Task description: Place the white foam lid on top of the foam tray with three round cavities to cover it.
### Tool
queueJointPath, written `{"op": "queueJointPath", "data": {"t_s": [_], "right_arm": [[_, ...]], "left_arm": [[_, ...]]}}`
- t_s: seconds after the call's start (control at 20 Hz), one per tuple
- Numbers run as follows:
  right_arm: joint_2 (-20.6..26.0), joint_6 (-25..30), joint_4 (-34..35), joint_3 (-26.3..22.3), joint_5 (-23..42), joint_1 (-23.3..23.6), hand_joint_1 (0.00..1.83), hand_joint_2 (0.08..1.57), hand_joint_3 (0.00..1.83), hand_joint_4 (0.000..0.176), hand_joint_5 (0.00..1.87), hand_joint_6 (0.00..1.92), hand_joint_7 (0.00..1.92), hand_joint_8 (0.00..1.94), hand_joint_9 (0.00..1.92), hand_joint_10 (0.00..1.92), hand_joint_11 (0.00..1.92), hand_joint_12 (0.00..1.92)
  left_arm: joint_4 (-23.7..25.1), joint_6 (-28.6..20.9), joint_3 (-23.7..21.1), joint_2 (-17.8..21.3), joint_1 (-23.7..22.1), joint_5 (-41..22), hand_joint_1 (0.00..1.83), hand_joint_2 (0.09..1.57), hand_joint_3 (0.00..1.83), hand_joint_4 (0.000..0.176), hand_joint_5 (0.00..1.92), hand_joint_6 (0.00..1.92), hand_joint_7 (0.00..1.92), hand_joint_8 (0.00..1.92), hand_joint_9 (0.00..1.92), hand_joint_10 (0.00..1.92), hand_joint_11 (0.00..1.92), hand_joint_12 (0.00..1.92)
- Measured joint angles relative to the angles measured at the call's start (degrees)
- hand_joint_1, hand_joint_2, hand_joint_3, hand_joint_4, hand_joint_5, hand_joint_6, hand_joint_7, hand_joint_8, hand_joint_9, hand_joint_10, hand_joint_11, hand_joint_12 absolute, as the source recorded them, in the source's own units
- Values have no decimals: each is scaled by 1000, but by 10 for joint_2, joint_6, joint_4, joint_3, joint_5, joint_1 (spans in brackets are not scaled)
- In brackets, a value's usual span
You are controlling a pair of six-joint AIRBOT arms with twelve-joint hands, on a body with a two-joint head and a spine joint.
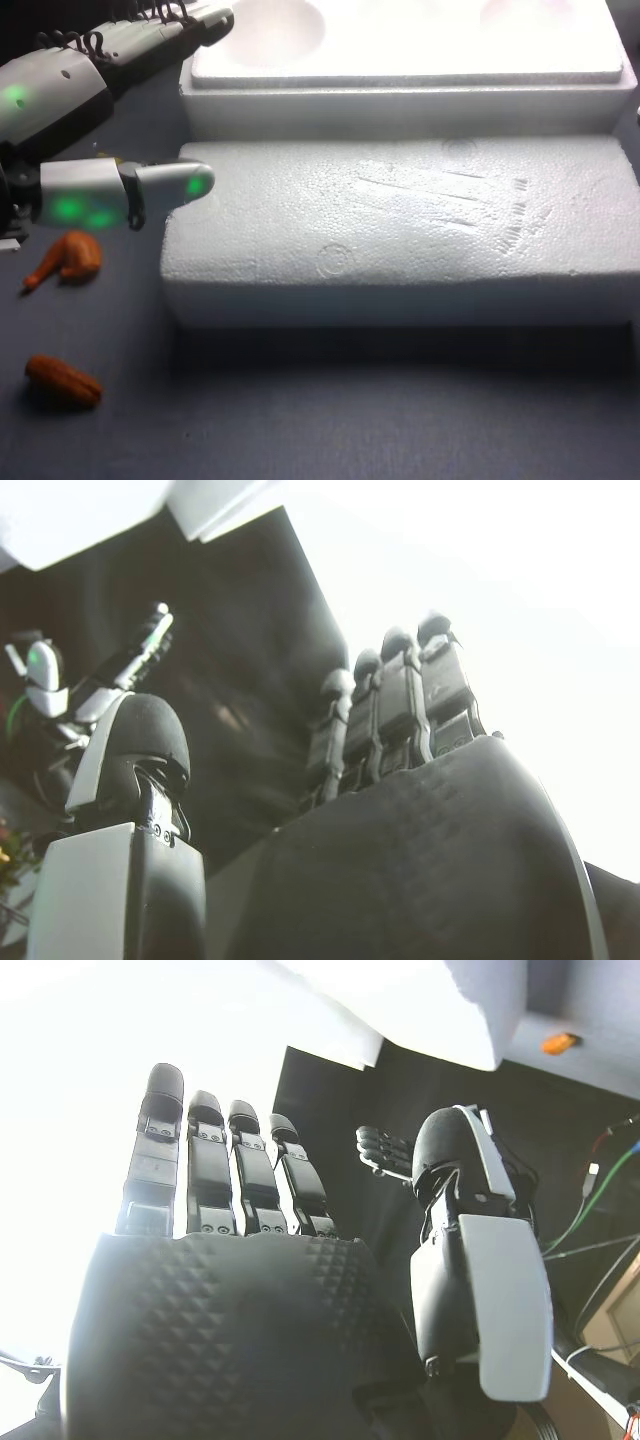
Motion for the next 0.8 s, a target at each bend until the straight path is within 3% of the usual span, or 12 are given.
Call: {"op": "queueJointPath", "data": {"t_s": [0.2,0.45,0.7,0.8], "right_arm": [[0,-1,17,-3,2,-1,555,1209,0,0,0,0,0,0,0,0,0,0],[-7,-4,56,-8,15,-21,577,1184,0,0,0,0,0,0,0,0,0,0],[-16,-6,108,-13,28,-64,563,1171,0,0,0,0,0,0,0,0,76,42],[-19,-6,126,-17,37,-74,566,1147,9,0,0,0,0,0,0,0,2,539]], "left_arm": [[-7,-1,2,-3,0,7,291,1229,7,3,0,0,0,0,0,0,0,0],[-51,-1,-6,-17,27,5,344,1174,0,0,0,0,0,0,0,0,0,0],[-145,13,-29,-19,99,-17,355,1147,0,0,0,0,0,0,0,0,0,0],[-158,18,-43,-7,122,-23,367,1116,0,0,0,0,0,0,0,0,0,0]]}}
